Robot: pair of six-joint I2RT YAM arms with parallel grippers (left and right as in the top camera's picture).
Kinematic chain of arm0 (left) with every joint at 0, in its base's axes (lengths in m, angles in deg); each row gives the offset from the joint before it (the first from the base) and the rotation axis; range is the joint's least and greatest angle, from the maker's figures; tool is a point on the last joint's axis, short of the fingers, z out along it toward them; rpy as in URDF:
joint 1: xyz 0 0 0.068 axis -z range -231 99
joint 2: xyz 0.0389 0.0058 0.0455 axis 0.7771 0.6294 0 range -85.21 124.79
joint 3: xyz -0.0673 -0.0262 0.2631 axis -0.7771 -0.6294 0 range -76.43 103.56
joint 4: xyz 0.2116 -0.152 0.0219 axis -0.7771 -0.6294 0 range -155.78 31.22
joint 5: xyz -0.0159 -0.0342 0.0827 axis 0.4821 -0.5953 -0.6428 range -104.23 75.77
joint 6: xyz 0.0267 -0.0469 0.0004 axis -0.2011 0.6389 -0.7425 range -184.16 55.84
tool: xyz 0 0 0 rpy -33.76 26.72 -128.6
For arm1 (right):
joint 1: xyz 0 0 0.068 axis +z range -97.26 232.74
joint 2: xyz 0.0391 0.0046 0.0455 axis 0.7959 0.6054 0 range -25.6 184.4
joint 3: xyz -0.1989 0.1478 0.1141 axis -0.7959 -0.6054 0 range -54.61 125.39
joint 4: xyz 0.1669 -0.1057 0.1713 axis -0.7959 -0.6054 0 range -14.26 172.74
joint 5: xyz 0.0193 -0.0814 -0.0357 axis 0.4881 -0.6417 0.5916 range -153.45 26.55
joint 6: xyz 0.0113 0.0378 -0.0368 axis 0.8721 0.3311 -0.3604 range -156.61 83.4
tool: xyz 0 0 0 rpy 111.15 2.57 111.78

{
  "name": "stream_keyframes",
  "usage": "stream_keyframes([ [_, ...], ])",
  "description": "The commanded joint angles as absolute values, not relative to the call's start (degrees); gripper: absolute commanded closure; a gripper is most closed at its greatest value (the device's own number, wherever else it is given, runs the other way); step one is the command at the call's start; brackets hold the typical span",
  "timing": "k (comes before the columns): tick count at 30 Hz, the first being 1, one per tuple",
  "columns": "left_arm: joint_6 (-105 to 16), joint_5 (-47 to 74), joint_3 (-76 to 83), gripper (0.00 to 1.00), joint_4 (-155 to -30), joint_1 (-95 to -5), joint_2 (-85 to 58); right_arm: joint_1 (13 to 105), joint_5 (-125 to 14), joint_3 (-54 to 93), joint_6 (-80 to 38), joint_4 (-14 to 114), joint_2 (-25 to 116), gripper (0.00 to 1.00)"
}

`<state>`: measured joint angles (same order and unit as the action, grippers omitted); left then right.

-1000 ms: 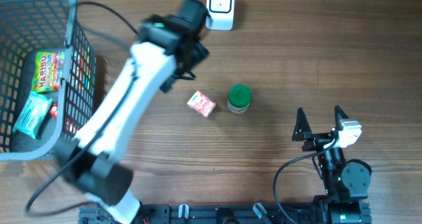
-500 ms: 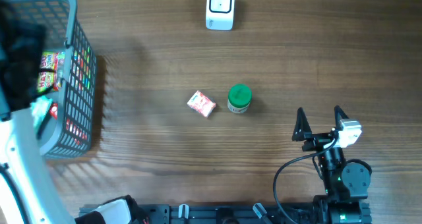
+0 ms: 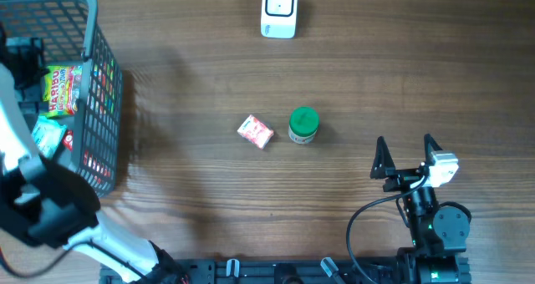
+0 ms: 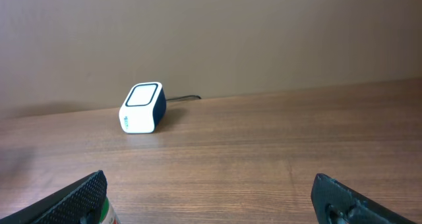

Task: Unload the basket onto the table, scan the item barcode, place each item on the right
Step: 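Reach into the basket and grasp the Haribo gummy bag with left gripper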

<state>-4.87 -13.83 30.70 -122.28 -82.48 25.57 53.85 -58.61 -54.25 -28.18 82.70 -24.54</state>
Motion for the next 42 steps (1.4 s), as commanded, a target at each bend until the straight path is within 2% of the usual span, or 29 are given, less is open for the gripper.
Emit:
stream_keyframes([
  [1, -4.11, -12.08, 31.05, 0.00, -119.99, -82.13, 32.85, 54.28, -59.17, -54.31, -29.08, 82.86, -24.67, 0.00],
  [17, -4.13, -11.88, 30.08, 0.00, -117.71, -79.84, 46.57, 54.28, -59.17, -54.31, -29.10, 82.84, -24.67, 0.00],
  [18, -4.13, -12.14, 29.67, 0.05, -117.63, -79.68, 46.90, 54.28, -59.17, -54.31, -29.08, 82.86, -24.67, 0.00],
  [20, -4.17, -13.02, 29.19, 0.50, -117.76, -79.60, 47.16, 54.28, -59.17, -54.31, -29.05, 82.84, -24.67, 0.01],
  [21, -4.87, -13.02, 29.19, 0.81, -118.09, -79.60, 47.16, 54.28, -59.17, -54.31, -29.08, 82.84, -24.67, 0.00],
  [22, -6.09, -12.98, 29.21, 0.96, -118.33, -79.60, 47.14, 54.28, -59.17, -54.31, -29.05, 82.84, -24.67, 0.00],
  [28, -7.21, -12.98, 30.85, 0.96, -124.16, -81.06, 39.21, 54.28, -59.17, -54.31, -29.08, 82.86, -24.67, 0.00],
  [33, -8.48, -13.17, 34.72, 0.96, -127.64, -82.92, 23.17, 54.28, -59.17, -54.31, -29.08, 82.86, -24.67, 0.00],
  [37, -8.45, -15.55, 35.29, 0.96, -127.88, -83.18, 3.60, 54.28, -59.17, -54.31, -29.10, 82.86, -24.67, 0.00],
  [40, -8.45, -15.55, 35.29, 0.96, -128.97, -80.34, -6.69, 54.28, -59.17, -54.31, -29.08, 82.86, -24.67, 0.00],
  [42, -8.48, -15.58, 35.26, 0.96, -130.74, -74.61, -11.57, 54.28, -59.17, -54.31, -29.08, 82.84, -24.67, 0.00],
])
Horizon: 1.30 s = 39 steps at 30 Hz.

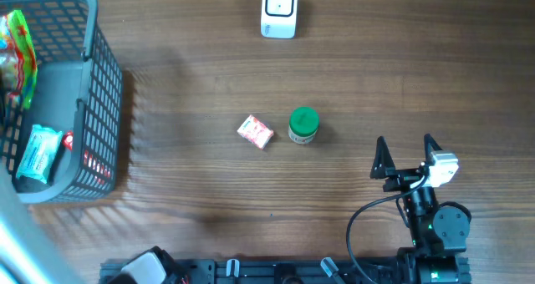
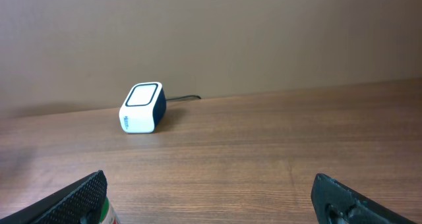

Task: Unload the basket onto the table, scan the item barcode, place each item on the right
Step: 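Reach into the basket and grasp the Haribo gummy bag with left gripper, then swing the Haribo bag past the scanner and release it right of the jar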

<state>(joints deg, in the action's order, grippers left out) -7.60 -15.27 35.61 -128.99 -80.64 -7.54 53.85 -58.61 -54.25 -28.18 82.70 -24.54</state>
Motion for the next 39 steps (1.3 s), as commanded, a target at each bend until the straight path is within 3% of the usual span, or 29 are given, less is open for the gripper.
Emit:
stream_keyframes([
  [1, -8.48, -15.60, 35.26, 0.96, -131.37, -71.75, -12.59, 54.28, -59.17, -54.31, -29.08, 82.86, -24.67, 0.00],
  [8, -8.26, -18.81, 35.22, 0.96, -128.90, -43.92, -5.99, 54.28, -59.17, -54.31, -29.08, 82.84, -24.67, 0.00],
  [21, -9.05, -17.70, 35.22, 0.96, -114.22, -13.06, 26.09, 54.28, -59.17, -54.31, -29.08, 82.84, -24.67, 0.00],
  [28, -10.14, -16.84, 35.22, 0.96, -108.69, -5.85, 35.71, 54.28, -59.17, -54.31, -29.08, 82.86, -24.67, 0.00],
  [39, -9.96, -13.70, 35.20, 0.96, -109.50, -2.20, 45.00, 54.28, -59.17, -54.31, -29.08, 82.86, -24.67, 0.01],
])
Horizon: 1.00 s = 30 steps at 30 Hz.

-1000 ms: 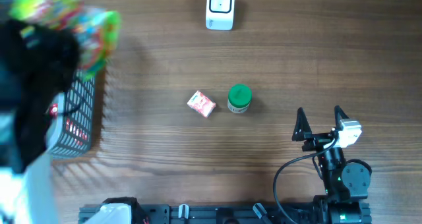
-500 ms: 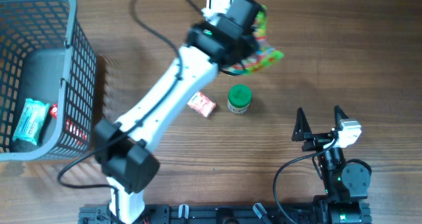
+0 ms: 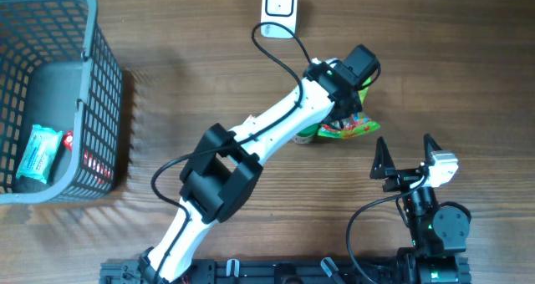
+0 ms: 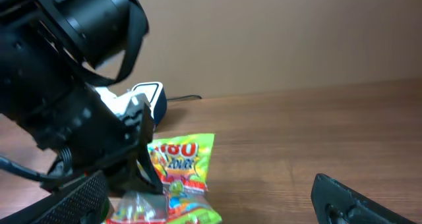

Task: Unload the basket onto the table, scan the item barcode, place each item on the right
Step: 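Swing the Haribo bag past the scanner and release it right of the jar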

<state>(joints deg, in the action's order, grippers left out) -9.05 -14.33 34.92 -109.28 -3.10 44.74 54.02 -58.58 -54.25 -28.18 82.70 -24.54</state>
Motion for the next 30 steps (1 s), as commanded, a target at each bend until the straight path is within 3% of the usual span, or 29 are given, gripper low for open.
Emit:
stream_keyframes([
  [1, -9.92, -13.83, 35.07, 0.96, -109.71, -2.11, 45.00, 54.28, -59.17, -54.31, -29.08, 82.84, -24.67, 0.00],
  [11, -5.20, -13.63, 29.34, 0.96, -108.93, -1.61, 45.00, 54.28, -59.17, -54.31, -29.08, 82.84, -24.67, 0.00],
  [16, -5.46, -13.63, 27.33, 0.91, -108.67, -1.43, 45.00, 54.28, -59.17, -54.31, -29.08, 82.84, -24.67, 0.00],
  [18, -5.48, -13.63, 27.33, 0.77, -108.45, -1.13, 44.98, 54.28, -59.17, -54.31, -29.08, 82.86, -24.67, 0.00],
  [22, -7.89, -13.54, 28.53, 0.39, -109.08, -1.00, 44.80, 54.28, -59.17, -54.31, -29.08, 82.86, -24.67, 0.00],
  [26, -8.04, -13.57, 30.22, 0.25, -110.68, -0.95, 42.84, 54.28, -59.17, -54.31, -29.08, 82.86, -24.67, 0.00],
  [30, -8.48, -13.59, 30.22, 0.22, -110.24, -1.06, 37.35, 54.28, -59.17, -54.31, -29.08, 82.86, -24.67, 0.00],
])
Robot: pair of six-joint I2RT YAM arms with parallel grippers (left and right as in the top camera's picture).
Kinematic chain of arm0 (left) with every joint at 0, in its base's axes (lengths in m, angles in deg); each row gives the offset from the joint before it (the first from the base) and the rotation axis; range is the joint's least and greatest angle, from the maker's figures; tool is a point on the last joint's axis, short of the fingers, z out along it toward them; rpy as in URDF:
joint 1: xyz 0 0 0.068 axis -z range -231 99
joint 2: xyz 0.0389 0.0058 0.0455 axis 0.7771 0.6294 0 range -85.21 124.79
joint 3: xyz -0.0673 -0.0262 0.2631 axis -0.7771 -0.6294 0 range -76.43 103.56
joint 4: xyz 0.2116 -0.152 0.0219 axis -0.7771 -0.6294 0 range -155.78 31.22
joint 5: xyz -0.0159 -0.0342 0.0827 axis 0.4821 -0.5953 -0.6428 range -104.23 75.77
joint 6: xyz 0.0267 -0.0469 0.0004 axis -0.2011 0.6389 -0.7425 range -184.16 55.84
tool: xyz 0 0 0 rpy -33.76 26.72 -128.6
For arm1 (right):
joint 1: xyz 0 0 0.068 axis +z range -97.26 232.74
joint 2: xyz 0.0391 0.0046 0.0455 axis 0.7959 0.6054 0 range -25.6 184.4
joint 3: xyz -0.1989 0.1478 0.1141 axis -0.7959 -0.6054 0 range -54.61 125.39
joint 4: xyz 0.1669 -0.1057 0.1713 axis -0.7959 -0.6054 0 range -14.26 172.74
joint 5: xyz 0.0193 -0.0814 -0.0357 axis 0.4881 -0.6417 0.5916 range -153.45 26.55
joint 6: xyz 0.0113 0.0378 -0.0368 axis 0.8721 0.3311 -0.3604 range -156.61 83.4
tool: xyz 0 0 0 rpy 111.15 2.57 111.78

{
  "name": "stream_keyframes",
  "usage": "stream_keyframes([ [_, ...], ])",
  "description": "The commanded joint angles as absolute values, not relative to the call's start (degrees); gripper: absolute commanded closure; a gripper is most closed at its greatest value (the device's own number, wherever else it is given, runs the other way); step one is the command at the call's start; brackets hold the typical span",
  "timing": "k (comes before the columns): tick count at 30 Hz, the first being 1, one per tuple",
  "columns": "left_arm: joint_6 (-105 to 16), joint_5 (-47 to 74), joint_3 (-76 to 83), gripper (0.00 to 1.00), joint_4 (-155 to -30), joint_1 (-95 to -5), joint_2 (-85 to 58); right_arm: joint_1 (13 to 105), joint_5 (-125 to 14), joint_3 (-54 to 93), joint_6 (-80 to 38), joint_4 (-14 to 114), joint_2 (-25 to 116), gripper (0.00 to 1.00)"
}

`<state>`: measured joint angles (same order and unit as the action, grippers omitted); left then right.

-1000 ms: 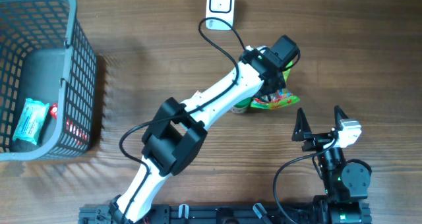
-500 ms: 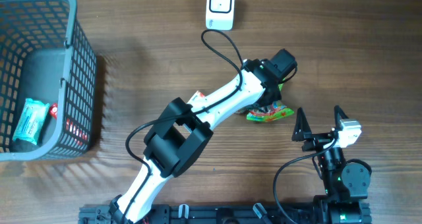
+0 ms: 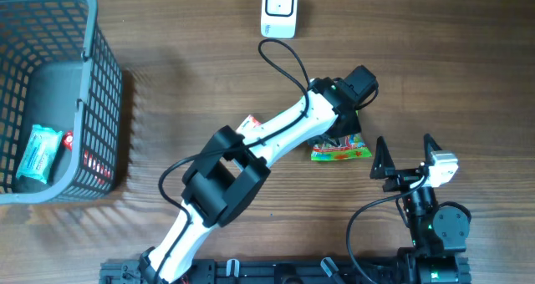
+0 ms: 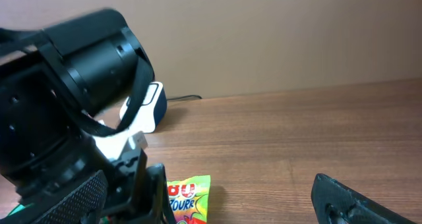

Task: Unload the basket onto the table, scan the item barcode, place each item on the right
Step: 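Swing the Haribo bag past the scanner and release it right of the jar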

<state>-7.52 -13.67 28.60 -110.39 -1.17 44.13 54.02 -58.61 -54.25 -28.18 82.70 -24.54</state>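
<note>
A bright candy bag point(image 3: 341, 152) lies on the wooden table just ahead of my right gripper point(image 3: 407, 154), which rests open and empty. In the right wrist view the candy bag point(image 4: 190, 194) shows between the right gripper's fingertips point(image 4: 211, 196). My left gripper point(image 3: 338, 134) reaches across the table and stands at the bag's far edge; its black fingers point(image 4: 157, 188) touch the bag, and I cannot tell whether they still clamp it. The white barcode scanner point(image 3: 278, 8) stands at the far edge, partly hidden behind the left arm in the right wrist view point(image 4: 154, 100).
A grey wire basket point(image 3: 94, 42) stands at the far left holding a teal packet point(image 3: 38, 150). A small pink box point(image 3: 248, 125) peeks out beside the left arm. The left arm point(image 3: 251, 159) crosses the table's middle, and its cable loops toward the scanner.
The candy bag has gone from just under the left gripper, held tilted, to lying lower and nearer my right gripper. The left gripper has shifted slightly. The right gripper has not moved.
The left arm was first down in the basket by the candy bag. Then the bag was lifted at the basket's left edge. Then the left gripper held it over the middle near the green-lidded jar. Now the bag lies on the table there.
</note>
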Motion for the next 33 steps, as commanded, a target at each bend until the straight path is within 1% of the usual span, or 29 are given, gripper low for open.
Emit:
stream_keyframes([
  [1, -8.48, -13.61, 30.22, 0.22, -110.22, -1.06, 36.00, 54.28, -59.17, -54.31, -29.08, 82.86, -24.67, 0.00],
  [7, -11.54, -14.70, 30.22, 0.21, -111.70, -1.06, 24.26, 54.28, -59.17, -54.31, -29.08, 82.86, -24.67, 0.00],
  [9, -11.54, -18.16, 30.22, 0.20, -113.80, -1.06, 20.54, 54.28, -59.20, -54.31, -29.10, 82.86, -24.67, 0.00],
  [14, -11.51, -31.31, 30.22, 0.20, -122.22, -1.06, 12.22, 54.28, -59.17, -54.31, -29.05, 82.84, -24.67, 0.00],
  [19, -11.49, -43.05, 30.22, 0.19, -127.05, -1.06, 6.10, 54.28, -59.17, -54.31, -29.08, 82.86, -24.67, 0.00],
  [22, -11.49, -50.31, 30.22, 0.11, -128.82, -1.09, 2.34, 54.28, -59.17, -54.31, -29.08, 82.84, -24.67, 0.00],
  [24, -11.51, -54.94, 30.22, 0.02, -129.93, -1.22, -0.24, 54.28, -59.17, -54.31, -29.08, 82.84, -24.67, 0.00],
  [25, -11.51, -56.30, 30.22, 0.00, -130.30, -1.52, -1.27, 54.28, -59.17, -54.31, -29.05, 82.86, -24.67, 0.00],
  [27, -11.51, -57.72, 30.22, 0.00, -131.05, -2.62, -3.02, 54.28, -59.17, -54.31, -29.08, 82.84, -24.67, 0.00],
  [30, -11.82, -57.85, 30.22, 0.00, -132.03, -7.73, -6.36, 54.28, -59.17, -54.31, -29.08, 82.86, -24.67, 0.00],
  [33, -17.33, -57.83, 30.22, 0.00, -130.35, -15.62, -9.55, 54.28, -59.17, -54.31, -29.08, 82.86, -24.67, 0.00],
])
